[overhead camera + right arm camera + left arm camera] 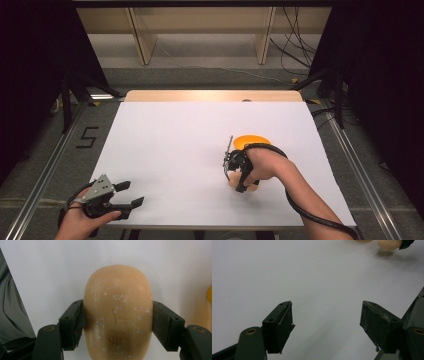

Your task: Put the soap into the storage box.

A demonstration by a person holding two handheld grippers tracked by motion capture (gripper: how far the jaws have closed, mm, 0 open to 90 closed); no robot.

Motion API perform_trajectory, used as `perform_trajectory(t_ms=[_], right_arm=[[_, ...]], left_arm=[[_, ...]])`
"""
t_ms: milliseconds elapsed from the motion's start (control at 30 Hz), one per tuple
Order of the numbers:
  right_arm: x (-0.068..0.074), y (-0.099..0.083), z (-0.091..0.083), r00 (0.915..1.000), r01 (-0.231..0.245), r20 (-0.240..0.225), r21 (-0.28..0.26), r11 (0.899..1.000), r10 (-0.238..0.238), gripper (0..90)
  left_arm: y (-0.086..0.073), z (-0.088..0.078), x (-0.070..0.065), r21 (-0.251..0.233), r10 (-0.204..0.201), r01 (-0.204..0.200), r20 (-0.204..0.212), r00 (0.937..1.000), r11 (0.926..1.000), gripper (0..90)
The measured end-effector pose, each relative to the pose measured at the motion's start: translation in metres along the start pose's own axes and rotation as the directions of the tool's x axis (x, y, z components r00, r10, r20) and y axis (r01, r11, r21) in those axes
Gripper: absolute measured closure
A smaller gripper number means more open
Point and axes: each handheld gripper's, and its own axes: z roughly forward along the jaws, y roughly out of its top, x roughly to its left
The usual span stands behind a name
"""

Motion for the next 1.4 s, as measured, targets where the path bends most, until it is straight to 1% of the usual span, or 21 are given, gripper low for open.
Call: perform_trajectory(t_ms=[100, 167, 233, 367, 400, 433, 500, 567, 600, 633, 733, 800, 933, 967, 1033, 1133, 1167, 1200, 1233, 1333, 1400], right_arm=[[0.0, -0.003, -0.001, 0.9994, -0.035, 0.0, -0.001, 0.999, 0.035, 33.5], [-0.002, -0.004, -0.002, 0.9999, -0.015, -0.003, 0.0, 1.0, 0.015, 33.4], [-0.001, -0.006, -0.003, 0.9986, -0.053, 0.003, -0.006, 0.999, 0.053, 33.4], [-0.004, -0.009, -0.006, 0.9997, -0.021, 0.011, -0.015, 1.0, 0.021, 33.5], [-0.005, -0.01, -0.006, 0.9998, -0.012, 0.015, -0.021, 1.0, 0.012, 33.5], [-0.005, -0.011, -0.007, 0.9995, -0.024, 0.02, -0.019, 1.0, 0.024, 33.5], [-0.005, -0.012, -0.008, 0.999, -0.043, 0.012, -0.014, 0.999, 0.043, 33.5], [-0.007, -0.014, -0.009, 0.9995, -0.025, 0.018, -0.02, 0.999, 0.025, 33.5], [-0.006, -0.014, -0.01, 0.9983, -0.055, 0.019, -0.01, 0.998, 0.056, 33.5], [-0.007, -0.016, -0.01, 0.9992, -0.037, 0.017, -0.016, 0.999, 0.037, 33.5], [-0.009, -0.018, -0.01, 0.9994, -0.031, 0.018, -0.019, 0.999, 0.031, 33.5], [-0.008, -0.019, -0.011, 0.9981, -0.059, 0.019, -0.011, 0.998, 0.059, 33.4], [-0.008, -0.021, -0.011, 0.998, -0.06, 0.02, -0.014, 0.998, 0.06, 33.5], [-0.009, -0.022, -0.011, 0.9989, -0.041, 0.022, -0.023, 0.999, 0.041, 33.5], [-0.01, -0.023, -0.011, 0.999, -0.039, 0.02, -0.023, 0.999, 0.039, 33.5], [-0.01, -0.024, -0.012, 0.9983, -0.055, 0.019, -0.014, 0.998, 0.056, 33.5], [-0.011, -0.025, -0.012, 0.9988, -0.045, 0.02, -0.019, 0.999, 0.045, 33.5], [-0.01, -0.025, -0.012, 0.9971, -0.072, 0.022, -0.011, 0.997, 0.072, 33.5], [-0.011, -0.026, -0.012, 0.9985, -0.048, 0.026, -0.018, 0.999, 0.049, 33.5], [-0.013, -0.028, -0.012, 0.999, -0.034, 0.028, -0.029, 0.999, 0.035, 33.5], [-0.013, -0.03, -0.013, 0.9985, -0.046, 0.027, -0.026, 0.999, 0.047, 33.5]], left_arm=[[0.0, 0.0, 0.0, 0.001, 0.005, -0.005, -0.006, 1.0, 1.0, 25.8], [0.0, 0.0, 0.001, 0.002, 0.015, -0.015, -0.012, 0.9998, 0.9999, 25.8], [0.0, 0.001, -0.001, -0.007, -0.006, 0.006, -0.003, 1.0, 1.0, 25.8], [0.0, 0.0, 0.001, -0.001, 0.018, -0.018, -0.005, 0.9998, 0.9998, 25.8], [0.0, 0.001, 0.0, -0.001, -0.004, 0.004, -0.002, 1.0, 1.0, 25.8], [0.0, 0.0, 0.0, 0.001, 0.008, -0.008, -0.005, 1.0, 1.0, 25.8], [0.0, 0.0, 0.0, -0.006, -0.003, 0.003, 0.0, 1.0, 1.0, 25.8], [0.0, 0.001, 0.0, -0.007, -0.007, 0.007, 0.001, 1.0, 1.0, 25.8], [0.0, 0.001, 0.0, -0.007, -0.007, 0.007, 0.001, 1.0, 1.0, 25.8], [0.0, 0.001, -0.001, -0.006, -0.007, 0.008, 0.001, 1.0, 1.0, 25.8], [0.0, 0.0, 0.0, -0.006, -0.003, 0.003, 0.0, 1.0, 1.0, 25.8], [0.0, 0.0, 0.0, -0.003, -0.003, 0.003, -0.002, 1.0, 1.0, 25.8], [0.0, 0.001, 0.0, -0.001, -0.003, 0.003, -0.003, 1.0, 1.0, 25.8], [0.0, 0.0, 0.0, 0.001, -0.003, 0.003, -0.003, 1.0, 1.0, 25.8], [0.0, 0.0, 0.0, -0.001, -0.004, 0.004, -0.003, 1.0, 1.0, 25.7], [0.0, 0.0, 0.0, -0.006, -0.004, 0.004, -0.001, 1.0, 1.0, 25.8], [0.0, 0.0, 0.0, -0.006, -0.004, 0.004, -0.001, 1.0, 1.0, 25.8], [0.0, 0.001, -0.001, -0.007, -0.007, 0.007, -0.001, 1.0, 1.0, 25.8], [0.0, 0.001, -0.001, -0.007, -0.006, 0.006, -0.001, 1.0, 1.0, 25.8], [0.0, 0.001, -0.001, -0.006, -0.007, 0.007, -0.001, 1.0, 1.0, 25.8], [0.0, 0.001, -0.001, -0.007, -0.007, 0.007, -0.002, 1.0, 1.0, 25.8]])
